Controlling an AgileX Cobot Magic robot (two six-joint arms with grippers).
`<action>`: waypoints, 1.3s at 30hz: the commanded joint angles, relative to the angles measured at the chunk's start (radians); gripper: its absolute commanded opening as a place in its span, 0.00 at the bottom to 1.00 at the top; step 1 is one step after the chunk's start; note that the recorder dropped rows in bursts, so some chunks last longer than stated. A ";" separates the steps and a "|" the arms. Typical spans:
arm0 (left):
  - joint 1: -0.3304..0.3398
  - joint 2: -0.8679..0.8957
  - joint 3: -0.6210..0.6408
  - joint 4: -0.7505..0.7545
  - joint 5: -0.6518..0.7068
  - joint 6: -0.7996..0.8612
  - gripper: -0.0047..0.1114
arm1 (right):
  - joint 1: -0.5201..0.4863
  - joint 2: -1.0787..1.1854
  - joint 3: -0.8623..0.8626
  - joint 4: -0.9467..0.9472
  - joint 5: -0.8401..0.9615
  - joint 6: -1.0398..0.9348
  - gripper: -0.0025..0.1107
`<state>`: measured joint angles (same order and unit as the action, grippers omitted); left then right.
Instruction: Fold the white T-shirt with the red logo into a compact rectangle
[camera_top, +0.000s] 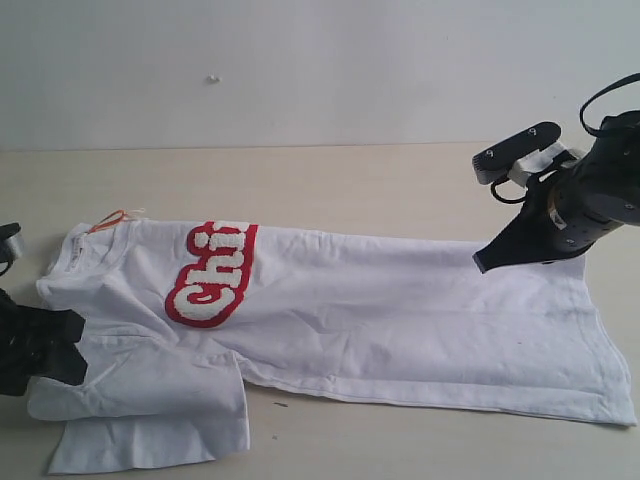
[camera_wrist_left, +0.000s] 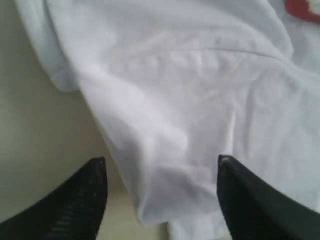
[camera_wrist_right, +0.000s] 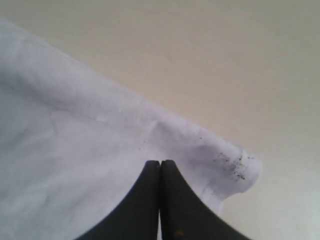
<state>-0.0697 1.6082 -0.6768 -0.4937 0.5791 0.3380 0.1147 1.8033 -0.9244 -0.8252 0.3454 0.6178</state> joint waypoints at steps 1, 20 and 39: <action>0.001 0.020 0.004 0.030 -0.029 -0.036 0.57 | 0.002 -0.010 0.001 0.105 -0.009 -0.133 0.02; 0.001 -0.002 0.004 -0.050 0.095 0.000 0.72 | 0.002 -0.010 0.001 0.292 -0.005 -0.347 0.02; -0.346 -0.109 0.004 -0.169 0.221 0.460 0.23 | 0.002 -0.010 0.001 0.294 -0.001 -0.347 0.02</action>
<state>-0.3551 1.5075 -0.6761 -0.6535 0.8182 0.6891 0.1147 1.8033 -0.9244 -0.5369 0.3432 0.2779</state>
